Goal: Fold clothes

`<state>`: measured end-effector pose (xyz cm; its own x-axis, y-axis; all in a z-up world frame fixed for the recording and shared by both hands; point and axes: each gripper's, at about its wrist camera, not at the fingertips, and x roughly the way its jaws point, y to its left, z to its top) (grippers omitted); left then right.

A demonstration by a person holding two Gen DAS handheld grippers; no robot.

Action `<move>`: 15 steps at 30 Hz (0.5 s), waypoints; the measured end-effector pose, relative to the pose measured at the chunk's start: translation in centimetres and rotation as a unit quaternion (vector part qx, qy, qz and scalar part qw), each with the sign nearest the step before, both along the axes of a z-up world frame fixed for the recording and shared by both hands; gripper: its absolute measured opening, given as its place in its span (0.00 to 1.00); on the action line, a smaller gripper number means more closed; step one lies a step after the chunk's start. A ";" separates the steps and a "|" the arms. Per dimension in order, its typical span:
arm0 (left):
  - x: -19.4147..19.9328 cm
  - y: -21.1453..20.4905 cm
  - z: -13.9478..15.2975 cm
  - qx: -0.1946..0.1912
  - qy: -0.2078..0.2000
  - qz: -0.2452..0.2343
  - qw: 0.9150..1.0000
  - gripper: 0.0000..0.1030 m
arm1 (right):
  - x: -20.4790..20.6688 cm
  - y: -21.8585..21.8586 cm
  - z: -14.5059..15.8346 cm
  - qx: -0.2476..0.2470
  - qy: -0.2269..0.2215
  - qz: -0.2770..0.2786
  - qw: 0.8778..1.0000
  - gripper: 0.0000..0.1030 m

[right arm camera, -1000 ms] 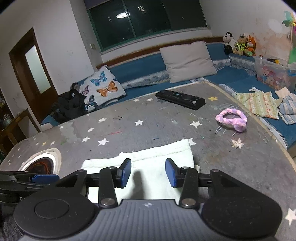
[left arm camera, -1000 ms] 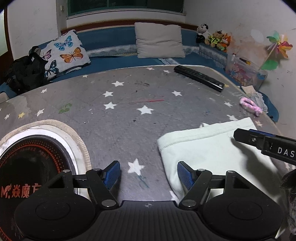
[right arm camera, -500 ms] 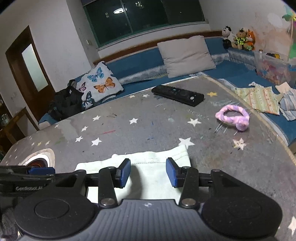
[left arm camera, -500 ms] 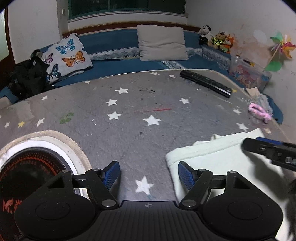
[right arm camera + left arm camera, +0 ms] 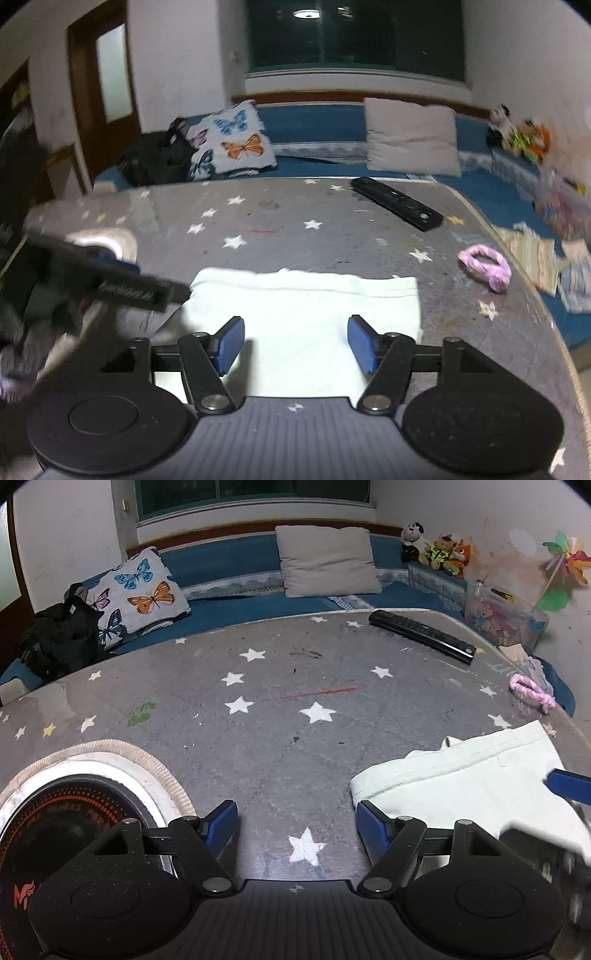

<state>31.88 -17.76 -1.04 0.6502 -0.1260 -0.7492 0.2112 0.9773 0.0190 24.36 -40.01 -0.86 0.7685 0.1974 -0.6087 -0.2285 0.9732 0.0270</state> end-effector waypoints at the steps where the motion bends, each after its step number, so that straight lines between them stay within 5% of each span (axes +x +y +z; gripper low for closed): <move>1: 0.0 0.0 0.0 0.000 0.000 0.000 1.000 0.72 | -0.4 0.5 -0.1 -0.013 -0.003 0.009 1.000 0.74; 9: -0.2 0.2 -0.2 0.003 0.001 0.003 1.000 0.72 | -4.8 3.9 -1.0 -0.101 -0.026 0.078 0.991 0.91; 15: -0.6 0.2 0.2 0.002 -0.003 0.002 1.000 0.72 | -8.2 5.3 -1.4 -0.127 -0.035 0.114 0.985 0.94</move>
